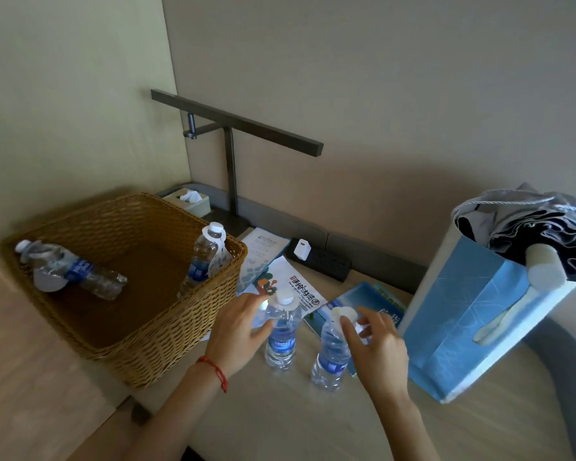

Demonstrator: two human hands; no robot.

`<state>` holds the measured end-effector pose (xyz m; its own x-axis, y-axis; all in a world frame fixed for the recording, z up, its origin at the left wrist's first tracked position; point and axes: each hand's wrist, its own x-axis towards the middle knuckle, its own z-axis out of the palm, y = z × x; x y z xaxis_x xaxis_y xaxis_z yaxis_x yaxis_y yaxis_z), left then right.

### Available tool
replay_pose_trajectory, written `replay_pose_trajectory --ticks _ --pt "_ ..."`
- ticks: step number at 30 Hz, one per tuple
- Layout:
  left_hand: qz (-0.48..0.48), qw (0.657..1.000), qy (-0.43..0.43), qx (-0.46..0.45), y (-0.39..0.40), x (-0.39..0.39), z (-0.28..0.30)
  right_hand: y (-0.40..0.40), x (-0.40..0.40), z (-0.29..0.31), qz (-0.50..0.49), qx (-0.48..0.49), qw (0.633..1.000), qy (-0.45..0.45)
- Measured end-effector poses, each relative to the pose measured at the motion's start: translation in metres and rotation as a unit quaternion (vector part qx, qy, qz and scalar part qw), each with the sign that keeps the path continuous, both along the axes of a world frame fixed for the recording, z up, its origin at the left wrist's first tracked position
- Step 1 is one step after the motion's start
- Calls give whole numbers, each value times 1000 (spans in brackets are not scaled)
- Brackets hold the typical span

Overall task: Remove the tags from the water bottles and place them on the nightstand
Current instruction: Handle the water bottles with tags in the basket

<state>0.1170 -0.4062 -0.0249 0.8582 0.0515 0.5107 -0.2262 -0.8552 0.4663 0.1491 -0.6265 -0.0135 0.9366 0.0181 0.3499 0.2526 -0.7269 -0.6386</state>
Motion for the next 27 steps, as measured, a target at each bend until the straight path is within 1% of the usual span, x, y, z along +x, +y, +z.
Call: replay_pose_trajectory --ticks 3,7,10,13,18,23,27 --pt "34 998 12 50 1 -28 3 3 -15 5 29 -16 999 -17" --pt "125 985 80 88 4 -69 1 14 -37 6 94 -29 994 -38" --pt "163 978 102 85 5 -99 -1 26 -54 2 166 -67 983 -31" --pt "200 969 115 84 12 -127 -1 39 -67 0 218 -78 972 -38" --pt "266 949 142 95 38 -174 0 72 -87 0 271 -98 957 -29" --pt "322 935 122 83 72 -221 9 118 -108 7 325 -94 940 -49" --pt "361 918 144 75 107 -247 12 157 -120 13 345 -92 932 -64"
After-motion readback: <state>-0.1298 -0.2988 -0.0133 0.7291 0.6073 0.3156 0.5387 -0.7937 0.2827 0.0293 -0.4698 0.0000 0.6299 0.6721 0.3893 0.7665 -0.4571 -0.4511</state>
